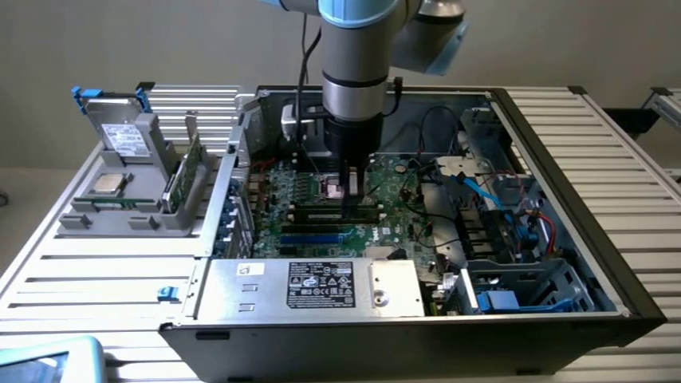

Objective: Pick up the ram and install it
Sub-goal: 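Insert the ram into the slot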

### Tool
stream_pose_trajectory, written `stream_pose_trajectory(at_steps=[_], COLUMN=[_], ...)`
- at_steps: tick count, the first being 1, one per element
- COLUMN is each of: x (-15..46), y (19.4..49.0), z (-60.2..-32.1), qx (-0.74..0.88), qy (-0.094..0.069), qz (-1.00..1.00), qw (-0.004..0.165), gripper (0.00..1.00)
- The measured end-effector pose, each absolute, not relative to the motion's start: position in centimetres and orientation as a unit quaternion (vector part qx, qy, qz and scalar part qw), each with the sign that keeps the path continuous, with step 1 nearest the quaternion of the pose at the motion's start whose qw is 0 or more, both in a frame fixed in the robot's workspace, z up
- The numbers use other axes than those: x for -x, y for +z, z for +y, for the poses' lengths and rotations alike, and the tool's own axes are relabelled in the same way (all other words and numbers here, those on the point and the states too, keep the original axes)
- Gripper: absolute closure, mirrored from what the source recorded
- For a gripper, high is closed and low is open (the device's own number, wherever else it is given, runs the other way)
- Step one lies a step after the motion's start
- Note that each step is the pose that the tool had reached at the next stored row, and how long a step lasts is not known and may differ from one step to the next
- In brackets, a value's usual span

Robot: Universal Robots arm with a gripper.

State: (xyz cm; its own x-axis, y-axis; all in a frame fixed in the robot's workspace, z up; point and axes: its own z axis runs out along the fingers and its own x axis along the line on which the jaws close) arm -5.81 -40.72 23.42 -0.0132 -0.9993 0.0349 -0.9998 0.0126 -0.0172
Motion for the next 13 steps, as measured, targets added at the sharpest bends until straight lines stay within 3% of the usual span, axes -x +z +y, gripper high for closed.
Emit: stream_pose_trajectory(at_steps=[7, 13], x=[4.9, 4.7], y=[26.2, 26.4], z=[-40.7, -40.7], qx=[-0.702, -0.702], qy=[0.018, 0.017], qz=[-0.712, -0.712], qw=[0.007, 0.008], gripper=[0.78, 0.78])
